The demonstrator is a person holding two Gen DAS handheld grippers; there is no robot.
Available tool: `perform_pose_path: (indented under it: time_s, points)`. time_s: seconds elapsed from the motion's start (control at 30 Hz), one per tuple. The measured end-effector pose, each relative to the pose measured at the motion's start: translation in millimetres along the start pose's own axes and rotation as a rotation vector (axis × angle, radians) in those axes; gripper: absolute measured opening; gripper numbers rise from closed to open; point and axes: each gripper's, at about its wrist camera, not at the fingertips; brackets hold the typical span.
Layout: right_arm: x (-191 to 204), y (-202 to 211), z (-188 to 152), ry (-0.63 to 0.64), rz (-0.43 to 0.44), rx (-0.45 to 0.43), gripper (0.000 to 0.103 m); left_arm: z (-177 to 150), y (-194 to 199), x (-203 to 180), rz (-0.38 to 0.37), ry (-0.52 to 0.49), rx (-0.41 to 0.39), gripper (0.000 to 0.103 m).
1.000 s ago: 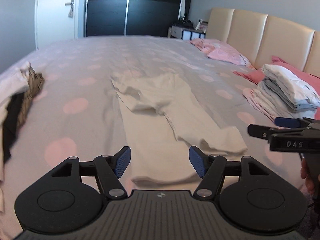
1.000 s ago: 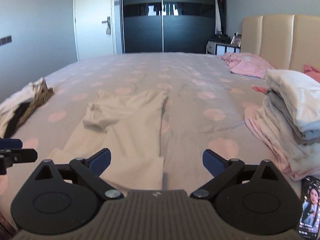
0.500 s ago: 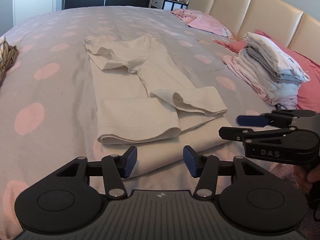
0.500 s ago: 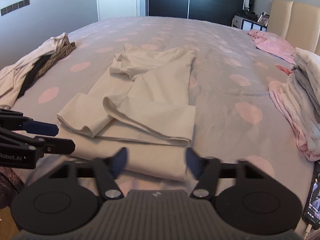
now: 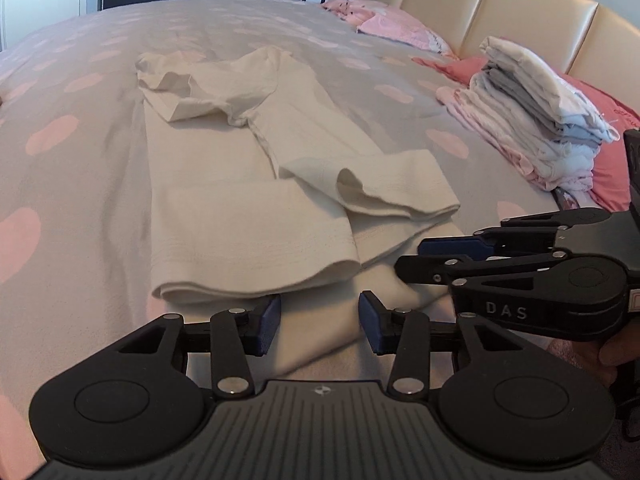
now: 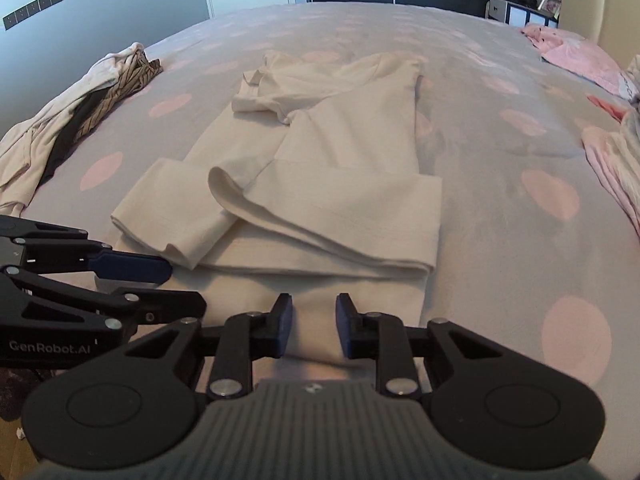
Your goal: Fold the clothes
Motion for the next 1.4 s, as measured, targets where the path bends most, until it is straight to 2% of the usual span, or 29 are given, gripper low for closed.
perform_pose_path:
  time_s: [0.23,0.43,0.57,0.63,0.7,0.77,0.87,0.97,1.07,1.17,1.3,1.4]
  points:
    - [-9,-10,23,-0.014,-0.013,-0.066,0.029,23,-3,10,-0.003,-0.043,-0.102,0.041]
    - [-12,-15,53,0.006,-0.046,-0.143,0.034,49,-7,22,0.06,-0.05,-0.195,0.046]
    - [-15,-11,68,0.013,-0.075,-0.207,0.037,60,3,29,0.134,-0.021,-0.295,0.049]
    - [-18,-3,72,-0.001,-0.082,-0.255,0.042,64,9,32,0.131,-0.005,-0.329,0.053]
    - [-19,2,74,-0.007,-0.076,-0.28,0.042,66,10,32,0.117,0.0,-0.334,0.053]
    - [-18,1,74,0.001,-0.059,-0.267,0.04,65,4,31,0.102,-0.012,-0.295,0.053]
    - [-14,-11,69,0.021,-0.016,-0.198,0.031,58,-11,27,0.081,-0.039,-0.216,0.051]
    - [-12,-23,63,0.03,0.0,-0.151,0.03,50,-27,25,0.074,-0.059,-0.138,0.049]
    - [-10,-36,57,0.038,0.009,-0.109,0.028,43,-39,29,0.081,-0.06,-0.094,0.049]
    - [-9,-48,52,0.044,0.008,-0.075,0.027,44,-42,35,0.087,-0.056,-0.105,0.049]
    - [-25,-55,59,-0.02,-0.029,-0.083,0.027,50,-42,43,0.09,-0.036,-0.127,0.053]
    - [-35,-57,64,-0.071,-0.042,-0.093,0.028,53,-38,51,0.097,0.027,-0.158,0.056]
Point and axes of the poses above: each gripper's, at about its wrist camera, not at the fingertips, and y roughly against the way its jaws point, x to its left, z to its top, and after that the axes turned 2 degrees about x, right-handed
